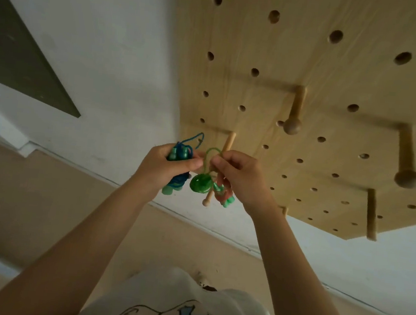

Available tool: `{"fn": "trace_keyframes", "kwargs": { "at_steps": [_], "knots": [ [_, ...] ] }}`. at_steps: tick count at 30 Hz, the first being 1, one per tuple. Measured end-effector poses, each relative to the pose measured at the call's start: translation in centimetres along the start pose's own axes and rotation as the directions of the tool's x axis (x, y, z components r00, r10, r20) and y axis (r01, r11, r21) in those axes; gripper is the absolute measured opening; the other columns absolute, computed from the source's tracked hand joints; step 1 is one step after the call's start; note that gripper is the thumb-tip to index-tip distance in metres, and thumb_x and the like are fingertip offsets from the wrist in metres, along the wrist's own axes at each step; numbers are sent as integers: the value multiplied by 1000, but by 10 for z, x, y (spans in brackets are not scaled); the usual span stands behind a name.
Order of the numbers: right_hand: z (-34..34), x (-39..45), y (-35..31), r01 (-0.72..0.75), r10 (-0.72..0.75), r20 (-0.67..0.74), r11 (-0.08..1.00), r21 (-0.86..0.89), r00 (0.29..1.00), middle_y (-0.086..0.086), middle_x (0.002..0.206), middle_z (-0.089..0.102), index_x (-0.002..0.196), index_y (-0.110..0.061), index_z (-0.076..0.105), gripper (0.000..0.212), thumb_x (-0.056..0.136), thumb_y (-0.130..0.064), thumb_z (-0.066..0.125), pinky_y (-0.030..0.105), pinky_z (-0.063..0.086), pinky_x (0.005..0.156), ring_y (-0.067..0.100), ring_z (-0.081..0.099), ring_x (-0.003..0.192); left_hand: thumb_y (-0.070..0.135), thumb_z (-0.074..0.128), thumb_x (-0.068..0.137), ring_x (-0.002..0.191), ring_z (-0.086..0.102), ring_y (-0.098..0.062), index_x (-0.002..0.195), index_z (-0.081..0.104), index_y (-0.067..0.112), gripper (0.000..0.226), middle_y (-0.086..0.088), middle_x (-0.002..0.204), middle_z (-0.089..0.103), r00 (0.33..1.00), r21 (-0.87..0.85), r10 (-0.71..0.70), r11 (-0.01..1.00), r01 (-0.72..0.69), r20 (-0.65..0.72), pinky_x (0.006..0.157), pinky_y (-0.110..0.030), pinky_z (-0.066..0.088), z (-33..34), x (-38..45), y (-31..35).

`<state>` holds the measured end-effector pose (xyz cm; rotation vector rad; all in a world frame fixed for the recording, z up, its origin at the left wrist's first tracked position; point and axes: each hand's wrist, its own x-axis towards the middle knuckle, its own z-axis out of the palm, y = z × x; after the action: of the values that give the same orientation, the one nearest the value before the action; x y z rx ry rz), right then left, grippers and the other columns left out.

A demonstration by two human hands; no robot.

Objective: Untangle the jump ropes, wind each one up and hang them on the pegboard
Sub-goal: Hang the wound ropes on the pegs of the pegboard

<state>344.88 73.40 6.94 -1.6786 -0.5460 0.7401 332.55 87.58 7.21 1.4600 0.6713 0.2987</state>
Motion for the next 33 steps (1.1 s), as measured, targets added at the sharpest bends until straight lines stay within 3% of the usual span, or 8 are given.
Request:
{"fn": "trace_keyframes", "kwargs": {
  "at_steps": [5,8,13,19,22,26,30,33],
  "knots": [
    [5,-8,15,25,-23,25,996,-86,999,21,76,64,89,-4,71,15,96,-14,61,25,45,55,19,56,60,12,82,78,76,70,-16,99,72,19,24,-3,89,76,998,28,-35,999,33,48,72,-31,60,3,10,-6],
    [2,-8,22,46,-47,-9,992,-119,999,19,83,68,86,-16,72,15,95,-12,61,23,46,53,13,59,61,19,84,77,70,66,-20,101,72,5,31,-10,79,73,989,104,-100,991,89,106,72,-37,55,9,17,-11],
    [0,-6,26,25,-42,-207,996,-85,977,5,72,68,88,-14,76,8,90,-13,68,27,48,49,12,57,54,19,85,76,57,66,-9,84,70,9,19,1,64,71,991,131,-103,987,92,80,57,-21,52,17,21,-12],
    [8,9,24,7,4,-328,1000,31,945,4,62,69,86,-11,72,5,90,-13,70,32,56,55,17,65,56,18,84,78,53,51,-18,79,67,11,18,-7,60,59,994,65,-105,992,105,-6,46,-25,42,27,35,-5],
    [6,18,24,-36,35,-343,999,3,939,3,65,71,82,-19,70,7,89,-19,72,41,59,66,19,68,63,23,85,76,56,59,-16,81,69,13,19,-2,60,65,995,80,-102,991,103,-17,51,-28,47,29,41,-3],
    [1,26,21,-55,56,-334,998,12,941,3,71,73,83,-17,70,7,89,-22,71,40,60,70,18,71,70,35,85,75,69,67,-16,90,73,13,29,-3,74,73,997,122,-75,989,78,-26,64,-31,54,19,45,-3],
    [-2,32,17,-60,68,-344,998,35,937,1,73,74,84,-18,69,7,90,-21,70,37,60,70,13,71,70,74,60,74,77,69,-33,90,69,15,62,-14,84,73,997,199,-79,977,75,16,77,-48,56,3,37,-3],
    [-3,33,16,-68,61,-376,998,-5,925,-1,81,75,99,-21,59,19,88,-30,72,33,57,62,15,72,72,60,48,95,80,71,-29,102,66,22,43,-14,85,74,995,142,-50,989,38,82,80,-48,55,-3,25,2]
  ]
}}
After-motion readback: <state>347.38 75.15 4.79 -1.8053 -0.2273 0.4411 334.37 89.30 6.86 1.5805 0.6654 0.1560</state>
